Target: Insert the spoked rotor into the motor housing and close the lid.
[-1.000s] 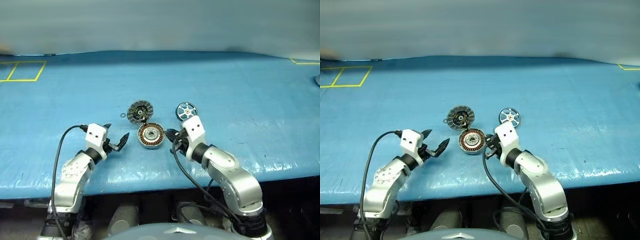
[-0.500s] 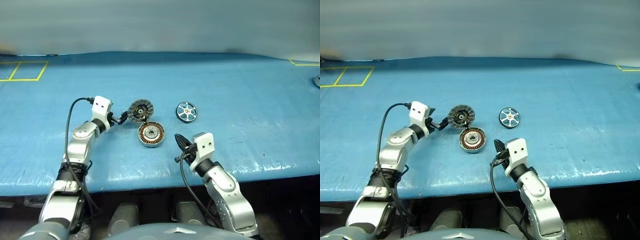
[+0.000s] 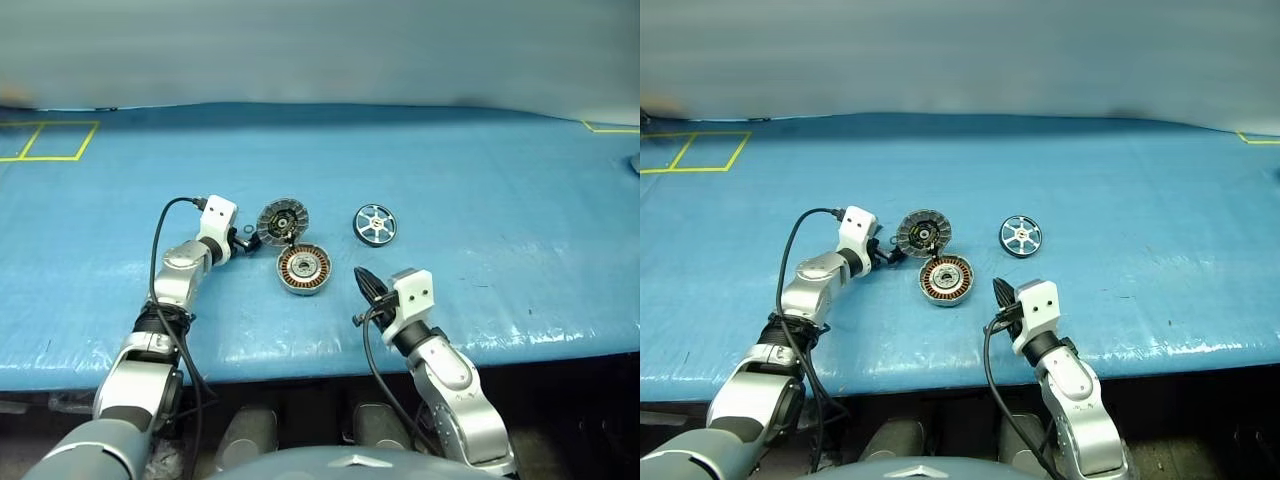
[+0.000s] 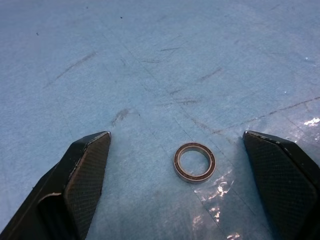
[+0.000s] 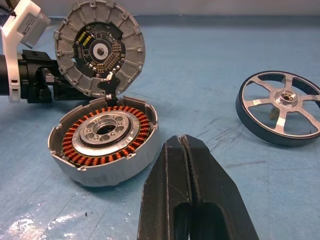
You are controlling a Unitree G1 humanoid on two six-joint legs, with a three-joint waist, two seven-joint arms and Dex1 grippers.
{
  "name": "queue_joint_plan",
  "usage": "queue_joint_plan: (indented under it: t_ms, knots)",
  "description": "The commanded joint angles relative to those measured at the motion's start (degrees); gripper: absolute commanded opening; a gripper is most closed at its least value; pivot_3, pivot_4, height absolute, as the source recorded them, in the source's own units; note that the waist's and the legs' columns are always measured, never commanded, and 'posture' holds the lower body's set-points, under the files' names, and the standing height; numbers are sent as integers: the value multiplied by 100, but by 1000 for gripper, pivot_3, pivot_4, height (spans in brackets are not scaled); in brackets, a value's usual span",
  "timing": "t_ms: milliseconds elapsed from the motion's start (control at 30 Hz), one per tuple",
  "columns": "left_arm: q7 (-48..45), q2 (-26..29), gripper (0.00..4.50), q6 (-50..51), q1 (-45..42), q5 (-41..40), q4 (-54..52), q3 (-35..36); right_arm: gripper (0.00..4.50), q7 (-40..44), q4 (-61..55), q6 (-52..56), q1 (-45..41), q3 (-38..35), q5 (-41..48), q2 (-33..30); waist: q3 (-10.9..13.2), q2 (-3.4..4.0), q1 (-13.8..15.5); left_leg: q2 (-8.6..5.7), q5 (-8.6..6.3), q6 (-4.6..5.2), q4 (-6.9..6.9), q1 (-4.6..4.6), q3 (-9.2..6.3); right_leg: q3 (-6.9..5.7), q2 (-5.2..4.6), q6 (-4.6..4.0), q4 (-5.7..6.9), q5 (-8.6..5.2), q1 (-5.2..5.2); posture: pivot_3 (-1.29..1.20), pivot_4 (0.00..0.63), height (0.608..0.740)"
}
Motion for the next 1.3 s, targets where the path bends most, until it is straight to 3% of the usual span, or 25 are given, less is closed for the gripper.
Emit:
queue_joint_plan:
  t_ms: [33,367,600,767,1000,1100,1300]
  knots:
    - [58,64,3882,4,65,257,203,-162,0,-51,-81,-129,22,39,22,14,0,0,-1,0,0,1,0,2,0,0,0,1,1,0,2,0,150,740]
    - [48,123,657,304,360,113,181,-19,0,-169,-31,-62,-52,-34,15,3,-3,3,-34,12,-3,10,-5,51,3,5,7,19,14,-10,36,0,150,740]
    - [-221,308,647,731,1064,-23,-1055,3,0,-228,-117,-16,-42,7,7,-28,-13,7,-77,12,-5,13,-15,63,19,31,5,17,14,-9,36,0,150,740]
    - [-1201,861,647,1405,2008,-423,-3444,-301,0,-240,-203,-62,35,48,-10,-47,-12,12,-66,12,-9,16,-26,59,25,40,-4,-1,11,-7,27,0,150,740]
    - [-2356,1297,647,2344,2392,-1796,-5757,-275,0,-249,-213,-49,123,31,9,-70,-4,12,35,11,-11,20,-4,8,6,23,-9,-1,3,-6,1,0,150,740]
    - [-2570,1372,647,2604,2243,-2147,-6204,-388,0,-252,-205,-43,120,28,29,-73,-2,15,10,11,-10,20,-6,7,6,23,-9,-2,2,-7,0,0,150,740]
    - [-2030,1017,647,2257,1626,-1377,-5733,-1045,0,-252,-148,-1,103,2,120,-33,-1,16,9,10,-7,17,-6,9,5,22,1,11,4,-14,2,0,150,740]
